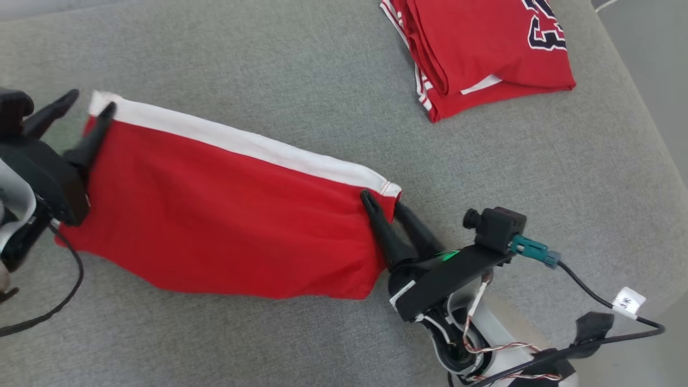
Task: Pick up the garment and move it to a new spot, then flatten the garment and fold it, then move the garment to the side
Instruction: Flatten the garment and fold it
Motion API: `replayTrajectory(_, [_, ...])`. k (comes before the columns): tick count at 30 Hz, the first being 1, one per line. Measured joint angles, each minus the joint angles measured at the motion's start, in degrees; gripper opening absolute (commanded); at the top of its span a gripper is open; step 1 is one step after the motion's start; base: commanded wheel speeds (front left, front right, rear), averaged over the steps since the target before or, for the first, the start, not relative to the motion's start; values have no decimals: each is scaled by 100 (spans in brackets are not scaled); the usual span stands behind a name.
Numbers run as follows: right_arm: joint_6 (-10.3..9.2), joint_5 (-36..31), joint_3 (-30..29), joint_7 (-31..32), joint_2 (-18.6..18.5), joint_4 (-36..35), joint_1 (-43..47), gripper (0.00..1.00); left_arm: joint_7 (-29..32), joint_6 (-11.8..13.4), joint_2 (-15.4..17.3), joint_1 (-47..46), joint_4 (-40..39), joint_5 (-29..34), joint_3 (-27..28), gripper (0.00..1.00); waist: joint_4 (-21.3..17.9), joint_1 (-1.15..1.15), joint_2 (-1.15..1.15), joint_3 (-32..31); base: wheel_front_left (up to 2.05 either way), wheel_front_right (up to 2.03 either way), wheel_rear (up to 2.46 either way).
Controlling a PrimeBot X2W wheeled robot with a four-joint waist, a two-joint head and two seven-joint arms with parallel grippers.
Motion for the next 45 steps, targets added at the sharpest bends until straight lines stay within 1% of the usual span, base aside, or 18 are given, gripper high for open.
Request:
replayTrajectory(5, [0,-129,-301,-30,-156,-143,269,100,-592,0,-120,26,229,-187,-108,100,115,-1,0,-187,0,0,0])
replayTrajectory(8, [0,-357,-711,-37,-264,-243,575,100,-878,1,-234,166,322,-246,-41,100,192,-1,0,-337,0,0,0])
replayTrajectory(10, [0,-545,-1027,-8,-287,-370,817,100,-1005,68,-268,289,333,-247,90,100,245,-1,0,-446,0,0,0])
replayTrajectory(13, [0,-975,-1479,42,-263,-647,1105,100,-1068,258,-333,560,202,-241,374,100,324,-1,-1,-612,0,0,0])
replayTrajectory(16, [0,-1494,-1863,101,-183,-955,1399,100,-1074,535,-406,906,-268,-92,949,100,414,-1,-1,-759,0,0,0])
replayTrajectory(19, [0,-2190,-2237,74,-112,-1260,1616,100,-1084,751,-452,1358,-748,212,1556,100,533,-2,-1,-860,0,0,0])
replayTrajectory(22, [0,-2760,-2594,-3,75,-1528,1895,100,-1084,955,-621,1911,-1229,616,2011,100,646,-1,-1,-957,0,0,0])
replayTrajectory(26, [0,-3440,-3011,-157,247,-1852,2287,100,-1084,1054,-850,2492,-1659,1033,2386,100,802,-2,-2,-1081,0,0,0])
replayTrajectory(30, [0,-3852,-3271,-275,392,-2038,2672,100,-1084,1001,-1088,2870,-1742,1236,2677,100,954,-2,-2,-1187,0,0,0])
replayTrajectory(33, [0,-3921,-3310,-294,416,-2078,2860,100,-1084,873,-1230,3063,-1661,1323,2787,100,1039,-2,-2,-1249,0,0,0])
replayTrajectory(36, [0,-3829,-3261,-303,430,-2113,2926,100,-1085,704,-1336,3093,-1472,1373,2858,100,1068,-2,-2,-1292,0,0,0])
replayTrajectory(38, [0,-3804,-3212,-296,430,-2106,2933,100,-1084,620,-1385,3092,-1266,1383,2887,100,1046,-2,-2,-1303,0,0,0])
replayTrajectory(43, [0,-3780,-3082,-259,434,-2102,2856,100,-1005,394,-1455,2962,-664,1416,2726,100,903,-1,-1,-1289,0,0,0])
replayTrajectory(45, [0,-3767,-3054,-253,432,-2097,2819,100,-1001,349,-1466,2822,-458,1478,2662,100,830,-1,-2,-1262,0,0,0])
